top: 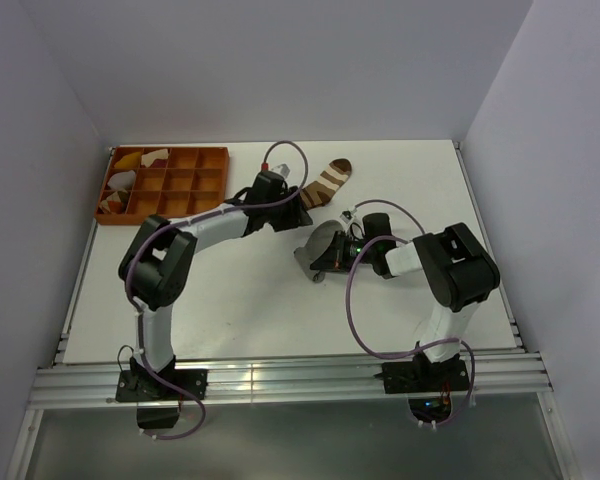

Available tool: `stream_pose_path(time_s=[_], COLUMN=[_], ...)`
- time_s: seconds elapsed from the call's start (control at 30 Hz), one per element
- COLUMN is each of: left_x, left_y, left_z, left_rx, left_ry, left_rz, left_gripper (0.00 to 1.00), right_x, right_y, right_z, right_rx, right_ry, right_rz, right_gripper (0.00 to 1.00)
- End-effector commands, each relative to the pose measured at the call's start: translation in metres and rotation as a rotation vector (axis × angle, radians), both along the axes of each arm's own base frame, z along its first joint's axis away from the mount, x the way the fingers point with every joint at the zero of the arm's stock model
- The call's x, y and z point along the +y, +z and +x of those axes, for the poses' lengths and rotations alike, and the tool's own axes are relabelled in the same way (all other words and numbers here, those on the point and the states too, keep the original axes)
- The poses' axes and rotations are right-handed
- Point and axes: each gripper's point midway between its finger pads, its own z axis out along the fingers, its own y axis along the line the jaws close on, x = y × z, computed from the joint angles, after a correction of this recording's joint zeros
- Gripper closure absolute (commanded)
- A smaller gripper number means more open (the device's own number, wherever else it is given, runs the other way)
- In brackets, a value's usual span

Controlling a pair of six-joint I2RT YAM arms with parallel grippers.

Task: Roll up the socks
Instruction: Roll the sock at the center of the board.

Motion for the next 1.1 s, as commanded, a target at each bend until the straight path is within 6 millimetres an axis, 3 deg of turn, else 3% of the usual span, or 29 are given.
stream_pose_path(time_s=[0.0,0.37,0.57,0.67,0.8,1.07], left_x=[-0.002,-0.006,-0.004,-0.003,0.006,0.014], left_y=[-0.035,-0.067,-0.085,-0.095,-0.104,-0.1], left_z=[-0.022,-0.04,-0.048,-0.048,-0.041,-0.028], left_rx=[0.112,0.173,0.196,0.195,0.168,0.094], left_ry=[-0.133,-0.199,-0.203,-0.195,-0.172,-0.173], left_rz=[0.089,0.14,0.177,0.199,0.257,0.32], left_gripper=[0.45,0.53,0.62,0.74,1.0,1.0], right_x=[-0.018,-0.02,-0.02,-0.02,-0.021,-0.032], right_y=[-0.029,-0.029,-0.028,-0.029,-0.025,-0.017], right_z=[-0.011,-0.007,-0.006,-0.007,-0.009,-0.026], right_rx=[0.07,0.045,0.037,0.037,0.024,0.04], right_ry=[-0.035,-0.04,-0.039,-0.036,-0.025,-0.022], right_rz=[-0.137,-0.178,-0.195,-0.205,-0.233,-0.301], right_gripper=[1.0,1.0,1.0,1.0,1.0,1.0])
